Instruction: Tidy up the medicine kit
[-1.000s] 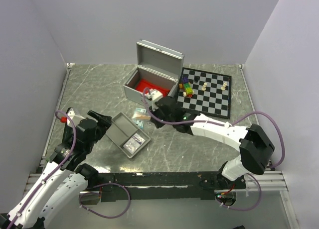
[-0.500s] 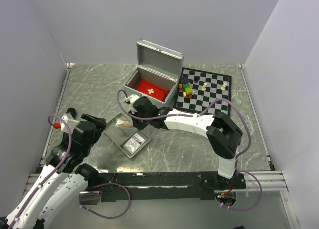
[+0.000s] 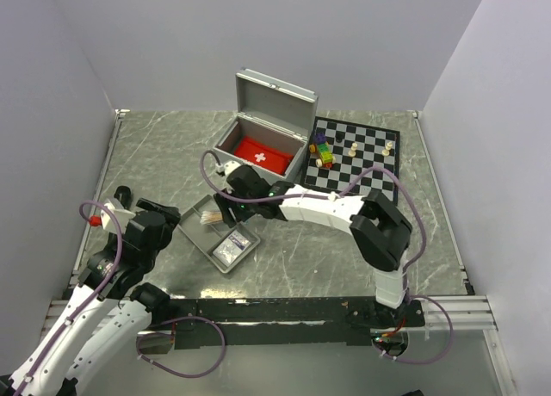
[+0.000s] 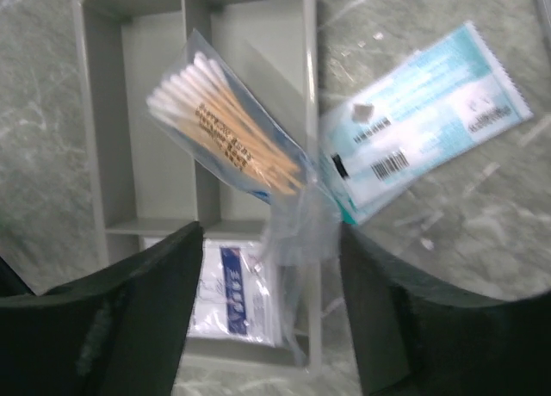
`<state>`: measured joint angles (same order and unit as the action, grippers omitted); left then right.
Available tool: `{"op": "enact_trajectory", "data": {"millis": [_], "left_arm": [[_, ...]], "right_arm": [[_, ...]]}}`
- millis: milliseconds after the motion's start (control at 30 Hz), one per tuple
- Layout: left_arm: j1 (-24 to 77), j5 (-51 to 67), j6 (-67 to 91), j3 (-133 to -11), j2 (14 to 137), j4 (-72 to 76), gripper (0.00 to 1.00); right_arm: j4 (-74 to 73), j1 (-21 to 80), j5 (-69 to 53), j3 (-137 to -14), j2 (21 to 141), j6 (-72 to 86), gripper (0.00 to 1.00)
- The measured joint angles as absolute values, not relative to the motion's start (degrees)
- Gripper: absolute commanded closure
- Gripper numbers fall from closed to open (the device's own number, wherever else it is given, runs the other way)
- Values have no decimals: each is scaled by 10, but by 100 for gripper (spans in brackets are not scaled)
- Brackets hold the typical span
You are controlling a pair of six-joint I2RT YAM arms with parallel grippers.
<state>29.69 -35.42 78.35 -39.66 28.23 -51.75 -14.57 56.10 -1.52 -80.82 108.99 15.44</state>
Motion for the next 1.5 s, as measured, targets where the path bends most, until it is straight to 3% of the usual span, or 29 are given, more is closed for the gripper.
{"op": "enact_trajectory", "data": {"millis": [300, 400, 500, 600, 667, 800, 933, 1233, 1500], "left_arm": [[297, -354, 785, -397, 282, -514, 15], [297, -355, 787, -397, 277, -515, 16], [297, -356, 787, -397, 263, -518, 16], [297, -359, 787, -397, 252, -520, 16], [297, -359, 787, -397, 246, -521, 16], [297, -359, 787, -397, 239, -521, 16], [297, -359, 787, -397, 239, -519, 16], [297, -359, 787, -396, 242, -515, 16], [297, -359, 787, -396, 243, -514, 16]], "right_arm": [[-111, 565, 4, -753, 1032, 89, 27], [-107, 569, -5, -761, 1039, 56, 40], [-113, 569, -20, -802, 1070, 33, 60], [-116, 569, -34, -835, 1099, 28, 65], [-119, 570, -45, -840, 1110, 27, 63], [-128, 570, -51, -835, 1120, 35, 46], [-110, 557, -28, -791, 1099, 63, 37], [-133, 465, 43, -801, 1119, 126, 35], [-138, 473, 51, -836, 1183, 170, 36]]}}
